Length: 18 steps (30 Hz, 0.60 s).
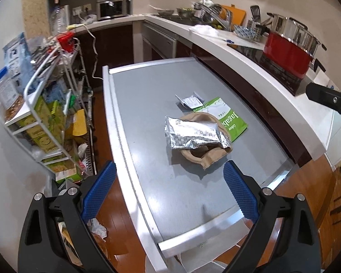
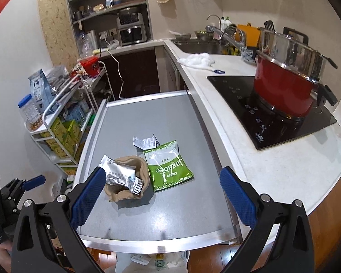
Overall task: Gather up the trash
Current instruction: 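Raise both tools back over the foil snack and pulp carrier, then grasp the foil snack with left tool while right tool grasps the pulp carrier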
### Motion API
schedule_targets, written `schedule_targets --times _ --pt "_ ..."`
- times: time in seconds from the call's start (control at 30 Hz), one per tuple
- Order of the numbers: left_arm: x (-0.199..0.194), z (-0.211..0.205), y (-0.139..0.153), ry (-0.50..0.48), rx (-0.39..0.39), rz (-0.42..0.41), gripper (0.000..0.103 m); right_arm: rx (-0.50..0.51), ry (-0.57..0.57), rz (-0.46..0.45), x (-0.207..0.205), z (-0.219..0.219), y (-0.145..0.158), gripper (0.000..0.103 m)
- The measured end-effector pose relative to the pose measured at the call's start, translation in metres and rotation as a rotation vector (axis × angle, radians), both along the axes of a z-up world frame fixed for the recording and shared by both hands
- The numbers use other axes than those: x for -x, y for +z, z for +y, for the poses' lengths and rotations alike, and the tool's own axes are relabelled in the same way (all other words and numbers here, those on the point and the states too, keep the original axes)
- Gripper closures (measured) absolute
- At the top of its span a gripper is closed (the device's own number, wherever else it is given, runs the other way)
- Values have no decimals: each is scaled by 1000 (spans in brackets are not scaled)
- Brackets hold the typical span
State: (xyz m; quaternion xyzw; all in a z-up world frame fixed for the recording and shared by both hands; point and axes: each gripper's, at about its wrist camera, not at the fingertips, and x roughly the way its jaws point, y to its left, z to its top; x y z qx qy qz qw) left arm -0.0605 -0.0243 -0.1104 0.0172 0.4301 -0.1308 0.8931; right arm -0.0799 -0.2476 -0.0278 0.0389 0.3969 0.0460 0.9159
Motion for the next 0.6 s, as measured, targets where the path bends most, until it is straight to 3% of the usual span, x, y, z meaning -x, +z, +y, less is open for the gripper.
schedule_targets --times 0.2,0.33,0.6 --pt "-42 -6 -16 -50 27 50 7 27 -1 67 -19 14 -27 4" --pt "-59 -19 -19 -139 -3 23 7 21 -26 109 -27 12 -39 4" --pt "-71 -66 -31 -683 -296 -66 7 -3 -77 172 -29 0 -51 4"
